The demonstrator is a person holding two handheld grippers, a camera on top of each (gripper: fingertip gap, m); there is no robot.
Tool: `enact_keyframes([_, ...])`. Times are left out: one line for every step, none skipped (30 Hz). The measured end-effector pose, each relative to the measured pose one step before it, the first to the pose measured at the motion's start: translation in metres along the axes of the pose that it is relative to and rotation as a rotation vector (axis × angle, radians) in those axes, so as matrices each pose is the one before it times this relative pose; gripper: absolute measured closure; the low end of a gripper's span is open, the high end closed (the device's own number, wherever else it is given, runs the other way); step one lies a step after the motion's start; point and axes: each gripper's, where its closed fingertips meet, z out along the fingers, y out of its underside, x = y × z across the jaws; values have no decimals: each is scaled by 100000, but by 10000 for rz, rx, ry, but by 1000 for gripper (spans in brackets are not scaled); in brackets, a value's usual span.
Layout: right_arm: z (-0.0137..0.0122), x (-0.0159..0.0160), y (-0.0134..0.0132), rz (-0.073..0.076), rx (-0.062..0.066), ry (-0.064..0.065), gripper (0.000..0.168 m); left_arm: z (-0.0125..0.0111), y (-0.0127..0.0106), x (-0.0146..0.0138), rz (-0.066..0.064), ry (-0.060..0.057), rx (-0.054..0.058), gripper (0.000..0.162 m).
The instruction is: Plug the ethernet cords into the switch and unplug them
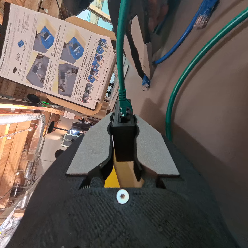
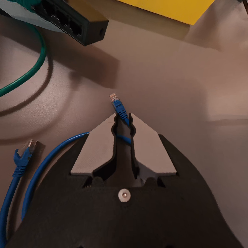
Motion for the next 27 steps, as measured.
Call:
enact_keyframes([55,-155,-130,57,107,-88,157,-28,28,-77,21,-60,-14,136])
enact_keyframes([27,-157,-87,84,73,-93,157,-8,59,-51,5,-34,-26,136])
enact_keyframes([-58,-150,-109,102,83,-97,157,17,67,48,-45,39,-28,136])
enact_keyframes([-92,-84,-110,100,87,-48,157,-12,28,1,-53,18,-8,136])
enact_keyframes([-72,8,15,47,12,24,157,-26,-54,-20,-55,6,32,136])
enact_keyframes([-7,-35,194,-32,-104,9,156,-36,-78,-2,-73,24,50,136])
enact_keyframes([15,-89,162,-83,-95,-39,155,-22,-58,0,-88,32,44,136])
enact_keyframes([-27,-95,3,-101,-6,-76,153,-22,-19,18,-76,42,28,136])
enact_keyframes([-55,-126,-123,-75,48,-129,150,-1,44,21,-60,39,-2,136])
enact_keyframes([-37,-84,-233,-16,109,-147,146,-2,35,-7,-33,11,-9,136])
enact_keyframes([-29,-76,-252,4,114,-160,145,-22,-14,-37,-3,-21,14,136])
enact_keyframes([9,-97,-176,-28,71,-176,144,-26,-34,-8,-2,-4,22,136])
enact_keyframes([70,-149,-68,-82,19,-187,146,-4,-4,46,-4,33,9,135])
enact_keyframes([165,-107,107,-86,-76,-150,148,13,-1,39,14,20,0,136])
enact_keyframes([212,-19,178,-33,-143,-109,148,23,7,31,19,11,-2,136])
enact_keyframes([201,-61,19,-11,-54,-120,148,33,42,78,11,49,-14,136])
enact_keyframes([129,-74,-174,-40,62,-109,149,36,48,27,19,15,-25,136])
enact_keyframes([90,-79,-131,-45,50,-95,149,21,31,-20,11,-9,-13,135])
enact_keyframes([51,-75,-27,2,2,-97,149,14,12,32,-28,30,-2,136])
enact_keyframes([19,-117,-20,27,12,-120,147,8,34,21,-36,30,-8,136])
enact_keyframes([-44,-116,-60,22,50,-112,144,3,16,-29,-14,-8,-5,136])
enact_keyframes([-67,-71,-83,22,69,-73,143,-10,-34,-20,-1,-14,15,136])
enact_keyframes([-30,-69,-141,28,99,-71,144,-1,-47,46,2,19,24,136])
enact_keyframes([15,-141,-193,36,128,-105,144,25,-14,82,27,36,-3,136])
enact_keyframes([82,-197,-79,28,43,-137,145,35,2,35,60,-7,-25,136])
enact_keyframes([123,-145,43,0,-56,-85,149,33,30,60,57,9,-30,136])
enact_keyframes([124,-52,23,-24,-50,-16,153,29,38,99,37,37,-32,136])
